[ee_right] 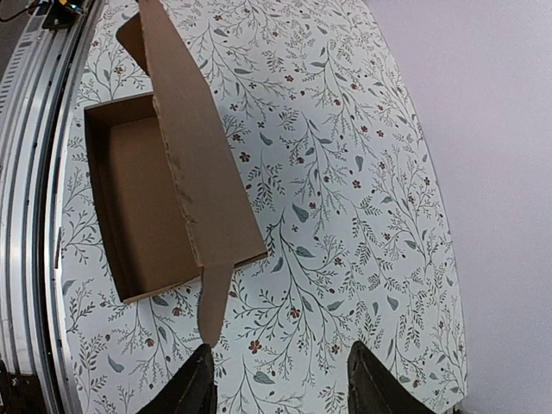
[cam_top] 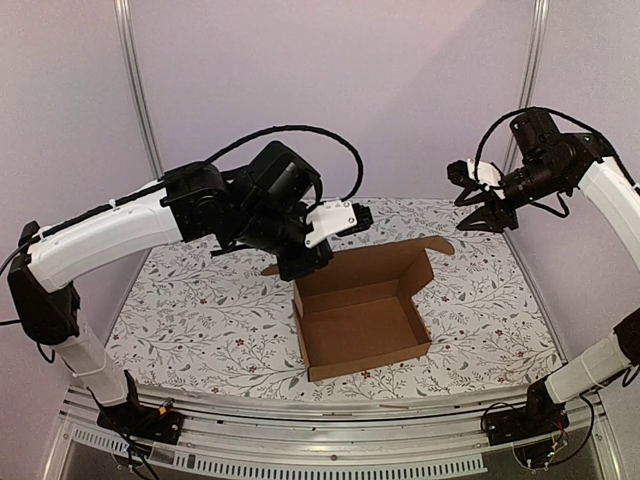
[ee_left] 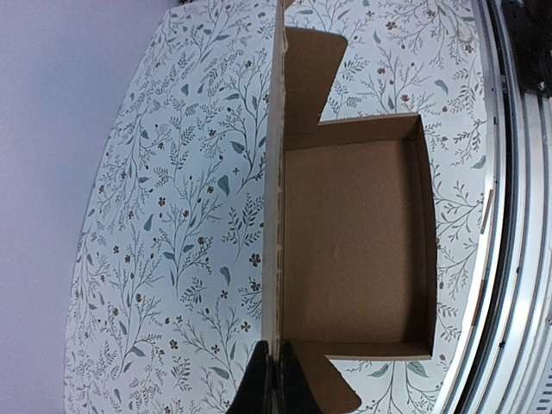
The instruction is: Fold the paper box
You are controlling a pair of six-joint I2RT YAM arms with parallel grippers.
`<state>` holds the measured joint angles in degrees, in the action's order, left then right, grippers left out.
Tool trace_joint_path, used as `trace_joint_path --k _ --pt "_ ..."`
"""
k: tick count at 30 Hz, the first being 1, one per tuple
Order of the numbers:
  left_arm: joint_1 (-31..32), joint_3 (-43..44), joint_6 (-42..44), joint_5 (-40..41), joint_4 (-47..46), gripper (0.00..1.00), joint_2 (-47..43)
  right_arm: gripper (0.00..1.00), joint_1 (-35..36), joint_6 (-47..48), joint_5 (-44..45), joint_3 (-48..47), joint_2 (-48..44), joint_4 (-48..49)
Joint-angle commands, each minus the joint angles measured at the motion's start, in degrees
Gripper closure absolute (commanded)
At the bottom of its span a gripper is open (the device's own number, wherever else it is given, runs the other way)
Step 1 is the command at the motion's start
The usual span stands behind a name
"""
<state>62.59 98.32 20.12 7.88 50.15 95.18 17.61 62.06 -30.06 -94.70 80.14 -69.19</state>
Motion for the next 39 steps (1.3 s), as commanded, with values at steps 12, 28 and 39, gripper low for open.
trace_joint_path --k 12,28,39 --pt "-0.82 -2.58 -0.34 -1.55 -0.33 1.00 -1.92 0.52 -0.16 -1.71 0.66 5.14 4.08 4.56" --pt "-1.01 -3.75 -0.56 -1.98 -1.49 1.00 -2.01 0.49 6.10 0.56 0.01 5.16 2.65 0.06" --pt "-1.42 -3.84 -0.95 -2.91 -2.05 1.00 -1.98 0.48 6.18 0.82 3.15 6.27 2.32 -0.56"
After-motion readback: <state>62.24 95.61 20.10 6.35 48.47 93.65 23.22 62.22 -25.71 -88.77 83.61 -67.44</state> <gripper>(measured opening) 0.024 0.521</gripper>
